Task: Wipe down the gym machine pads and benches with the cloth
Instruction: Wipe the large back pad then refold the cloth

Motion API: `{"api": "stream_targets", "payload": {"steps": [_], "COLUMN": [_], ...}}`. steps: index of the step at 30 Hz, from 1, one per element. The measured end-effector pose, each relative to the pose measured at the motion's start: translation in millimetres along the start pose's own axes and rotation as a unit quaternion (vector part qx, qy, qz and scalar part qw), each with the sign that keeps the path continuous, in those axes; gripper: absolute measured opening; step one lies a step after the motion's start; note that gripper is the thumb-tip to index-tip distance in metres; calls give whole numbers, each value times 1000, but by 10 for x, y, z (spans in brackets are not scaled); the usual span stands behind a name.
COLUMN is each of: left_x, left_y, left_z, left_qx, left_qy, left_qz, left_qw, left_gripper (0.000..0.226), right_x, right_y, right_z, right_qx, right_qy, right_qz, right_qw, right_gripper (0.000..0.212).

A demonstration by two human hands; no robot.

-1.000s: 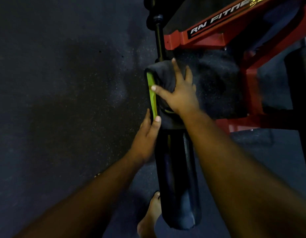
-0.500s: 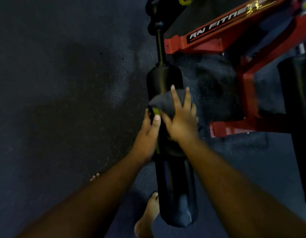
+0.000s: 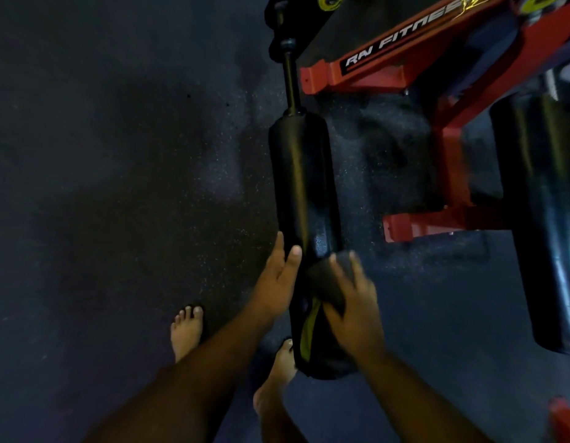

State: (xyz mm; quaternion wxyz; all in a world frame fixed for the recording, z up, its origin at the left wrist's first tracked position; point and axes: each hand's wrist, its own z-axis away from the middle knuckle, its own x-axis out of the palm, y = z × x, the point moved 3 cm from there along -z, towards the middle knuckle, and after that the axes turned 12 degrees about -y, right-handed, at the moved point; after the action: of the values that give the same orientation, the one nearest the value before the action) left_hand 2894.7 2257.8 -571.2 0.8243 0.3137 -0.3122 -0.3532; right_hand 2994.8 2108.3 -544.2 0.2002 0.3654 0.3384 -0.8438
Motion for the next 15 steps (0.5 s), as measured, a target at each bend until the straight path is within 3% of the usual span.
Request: {"api": "stream_targets", "payload": {"steps": [3, 7, 10, 15], "left_x": [-46, -188, -283, -212], "left_y": [64, 108, 84, -249], "left_z": [-138, -360, -352, -107], "left_qx": [24, 58, 64, 58], "left_qy": [21, 42, 73, 73], "left_qz": [2, 25, 23, 44], "left_qw": [999, 997, 995, 995], "left_gripper": [91, 81, 72, 98], "right_x": [-558, -689, -552, -112], "right_y": [-392, -889, -823, -455], "right_z": [-1214, -2286, -1896, -802], "right_qx": [-1, 38, 20, 19], "right_qy": [96, 2, 30, -40], "right_qz": [-20, 80, 132, 183], "right_qw": [995, 996, 991, 982], "right_gripper": [86, 88, 75, 81]}}
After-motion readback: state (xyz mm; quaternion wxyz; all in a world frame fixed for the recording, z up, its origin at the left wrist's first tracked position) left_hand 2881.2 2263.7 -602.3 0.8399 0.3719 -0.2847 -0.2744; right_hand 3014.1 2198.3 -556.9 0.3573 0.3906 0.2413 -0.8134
